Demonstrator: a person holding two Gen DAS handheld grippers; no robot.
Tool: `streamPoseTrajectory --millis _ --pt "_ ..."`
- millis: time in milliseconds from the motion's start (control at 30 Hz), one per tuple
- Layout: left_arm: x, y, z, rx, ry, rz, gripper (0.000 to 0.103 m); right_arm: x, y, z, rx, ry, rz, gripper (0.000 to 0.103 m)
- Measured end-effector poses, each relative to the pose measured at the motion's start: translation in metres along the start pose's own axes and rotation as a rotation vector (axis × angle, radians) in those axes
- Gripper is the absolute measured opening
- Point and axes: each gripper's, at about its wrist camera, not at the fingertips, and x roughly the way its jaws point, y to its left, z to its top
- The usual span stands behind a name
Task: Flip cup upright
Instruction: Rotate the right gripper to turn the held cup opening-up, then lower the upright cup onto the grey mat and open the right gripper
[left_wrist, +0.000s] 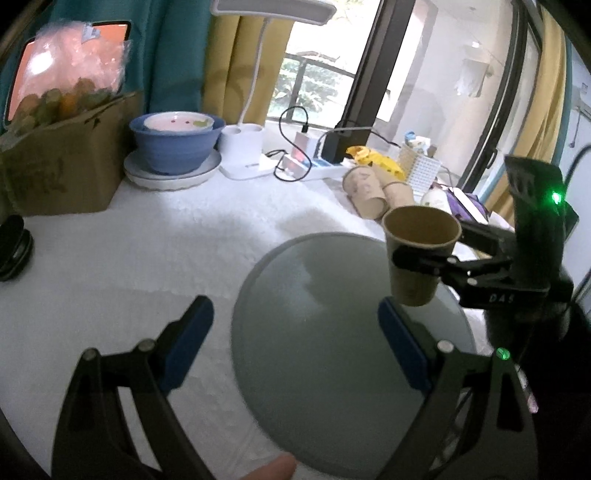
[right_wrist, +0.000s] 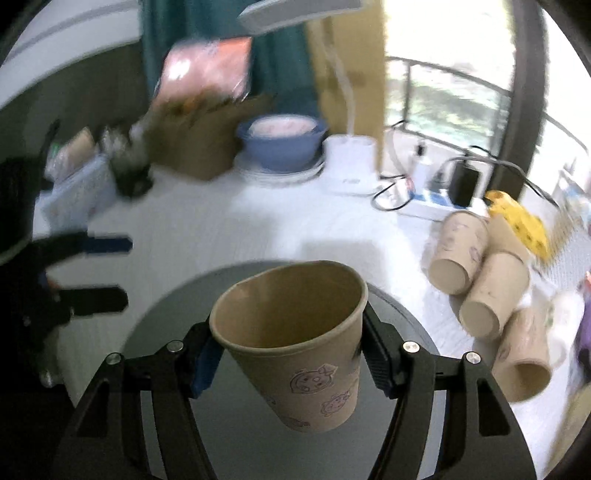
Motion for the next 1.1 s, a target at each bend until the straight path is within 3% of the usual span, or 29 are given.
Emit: streamPoseTrajectory --millis 133,433,1100 --pt "0.003 -0.004 0.007 0.016 0.004 -0.002 0.092 -0.006 -0.013 -0.007 0.153 -0.107 0.0 0.07" --pt "0.009 -0.002 0.016 0.01 -0.011 -0.009 0.092 0.002 -0.019 -0.016 0.273 -0.158 -0.035 0.07" --pt "0.007 -0.007 0.015 -0.008 -0.025 -0.025 0.092 0.002 -0.016 -0.031 0.256 -0.086 -0.081 0.077"
